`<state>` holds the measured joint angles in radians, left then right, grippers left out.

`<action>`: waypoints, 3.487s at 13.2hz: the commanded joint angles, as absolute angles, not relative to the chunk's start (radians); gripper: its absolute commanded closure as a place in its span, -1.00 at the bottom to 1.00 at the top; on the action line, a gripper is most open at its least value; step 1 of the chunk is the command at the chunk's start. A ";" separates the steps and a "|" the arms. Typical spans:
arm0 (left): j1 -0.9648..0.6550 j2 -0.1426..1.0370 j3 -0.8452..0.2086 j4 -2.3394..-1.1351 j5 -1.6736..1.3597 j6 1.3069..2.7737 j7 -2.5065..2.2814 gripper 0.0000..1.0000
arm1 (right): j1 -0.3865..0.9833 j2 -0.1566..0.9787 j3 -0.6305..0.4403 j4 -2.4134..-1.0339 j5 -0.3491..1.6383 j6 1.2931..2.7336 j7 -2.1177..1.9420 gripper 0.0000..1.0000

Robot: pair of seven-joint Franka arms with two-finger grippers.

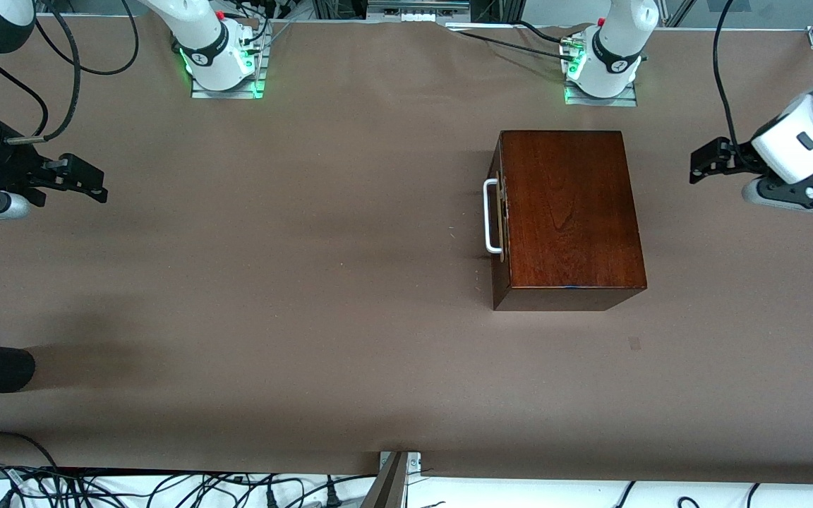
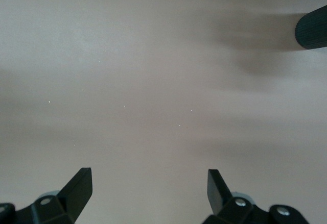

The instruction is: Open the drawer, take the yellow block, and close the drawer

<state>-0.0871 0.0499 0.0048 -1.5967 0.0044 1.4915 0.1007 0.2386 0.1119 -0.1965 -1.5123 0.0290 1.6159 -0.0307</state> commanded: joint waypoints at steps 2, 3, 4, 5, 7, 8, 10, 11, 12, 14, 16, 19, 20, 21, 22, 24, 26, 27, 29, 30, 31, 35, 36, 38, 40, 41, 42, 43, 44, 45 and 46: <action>-0.089 0.071 -0.108 -1.555 0.020 1.443 0.083 -1.00 | 0.244 0.106 -0.195 -1.511 0.012 1.615 -0.020 -1.00; -0.089 0.083 -0.142 -1.554 0.012 1.447 0.052 -1.00 | 0.244 0.106 -0.195 -1.511 0.012 1.615 -0.020 -1.00; -0.089 0.100 -0.190 -1.554 0.009 1.453 -0.006 -1.00 | 0.244 0.106 -0.195 -1.511 0.012 1.615 -0.020 -1.00; -0.089 0.124 -0.248 -1.548 0.009 1.456 -0.085 -1.00 | 0.244 0.106 -0.195 -1.511 0.012 1.617 -0.020 -1.00; -0.097 0.185 -0.361 -1.539 0.011 1.489 -0.278 -1.00 | 0.244 0.106 -0.195 -1.509 0.012 1.617 -0.020 -1.00; -0.109 0.211 -0.403 -1.537 0.017 1.520 -0.378 -1.00 | 0.244 0.106 -0.195 -1.509 0.012 1.617 -0.020 -1.00; -0.176 0.245 -0.425 -1.536 0.017 1.567 -0.494 -1.00 | 0.244 0.106 -0.195 -1.511 0.012 1.617 -0.020 -1.00; -0.219 0.264 -0.423 -1.536 0.024 1.594 -0.526 -1.00 | 0.244 0.106 -0.195 -1.509 0.012 1.617 -0.020 -1.00; -0.253 0.279 -0.422 -1.540 0.026 1.630 -0.563 -1.00 | 0.244 0.106 -0.195 -1.509 0.012 1.617 -0.020 -1.00; -0.317 0.325 -0.423 -1.546 0.092 1.666 -0.641 -1.00 | 0.244 0.106 -0.195 -1.511 0.012 1.617 -0.020 -1.00; -0.385 0.386 -0.423 -1.546 0.210 1.667 -0.673 -1.00 | 0.244 0.106 -0.195 -1.511 0.012 1.615 -0.020 -1.00; -0.475 0.480 -0.423 -1.546 0.339 1.752 -0.802 -1.00 | 0.244 0.106 -0.195 -1.511 0.012 1.615 -0.020 -1.00; -0.485 0.506 -0.423 -1.546 0.374 1.767 -0.824 -1.00 | 0.244 0.106 -0.195 -1.511 0.012 1.615 -0.020 -1.00; -0.498 0.531 -0.423 -1.546 0.415 1.775 -0.827 -1.00 | 0.244 0.106 -0.195 -1.511 0.012 1.615 -0.020 -1.00; -0.506 0.547 -0.423 -1.548 0.454 1.772 -0.831 -1.00 | 0.244 0.106 -0.195 -1.511 0.012 1.615 -0.020 -1.00; -0.518 0.572 -0.423 -1.555 0.479 1.766 -0.885 -1.00 | 0.244 0.106 -0.195 -1.511 0.012 1.615 -0.020 -1.00; -0.528 0.592 -0.416 -1.559 0.488 1.763 -0.931 -1.00 | 0.244 0.106 -0.195 -1.511 0.012 1.615 -0.020 -1.00; -0.525 0.597 -0.414 -1.559 0.526 1.740 -0.933 -1.00 | 0.244 0.106 -0.195 -1.511 0.012 1.614 -0.020 -1.00; -0.523 0.595 -0.416 -1.557 0.589 1.678 -0.948 -1.00 | 0.244 0.106 -0.195 -1.511 0.012 1.614 -0.020 -1.00; -0.519 0.594 -0.416 -1.557 0.589 1.675 -0.969 -1.00 | 0.244 0.106 -0.195 -1.511 0.012 1.612 -0.020 -1.00; -0.515 0.594 -0.414 -1.557 0.589 1.666 -0.994 -1.00 | 0.244 0.106 -0.195 -1.511 0.012 1.612 -0.020 -1.00; -0.517 0.638 -0.413 -1.557 0.591 1.663 -1.057 -1.00 | 0.244 0.106 -0.195 -1.511 0.012 1.611 -0.020 -1.00; -0.518 0.650 -0.410 -1.555 0.604 1.664 -1.072 -1.00 | 0.244 0.106 -0.195 -1.511 0.012 1.611 -0.020 -1.00; -0.517 0.675 -0.407 -1.555 0.688 1.667 -1.135 -1.00 | 0.242 0.106 -0.195 -1.511 0.012 1.611 -0.020 -1.00; -0.515 0.698 -0.407 -1.552 0.699 1.692 -1.160 -1.00 | 0.244 0.106 -0.195 -1.511 0.012 1.611 -0.020 -1.00; -0.523 0.713 -0.407 -1.554 0.699 1.704 -1.192 -1.00 | 0.242 0.106 -0.195 -1.511 0.012 1.611 -0.020 -1.00; -0.526 0.727 -0.405 -1.554 0.704 1.706 -1.225 -1.00 | 0.242 0.106 -0.195 -1.511 0.012 1.611 -0.020 -1.00; -0.528 0.738 -0.406 -1.554 0.721 1.712 -1.235 -1.00 | 0.244 0.106 -0.195 -1.511 0.012 1.611 -0.020 -1.00; -0.529 0.745 -0.407 -1.552 0.730 1.712 -1.235 -1.00 | 0.242 0.106 -0.195 -1.511 0.012 1.609 -0.020 -1.00; -0.534 0.747 -0.407 -1.551 0.729 1.713 -1.235 -1.00 | 0.242 0.106 -0.195 -1.511 0.012 1.611 -0.020 -1.00; -0.535 0.747 -0.407 -1.548 0.729 1.713 -1.235 -1.00 | 0.242 0.106 -0.195 -1.511 0.012 1.611 -0.020 -1.00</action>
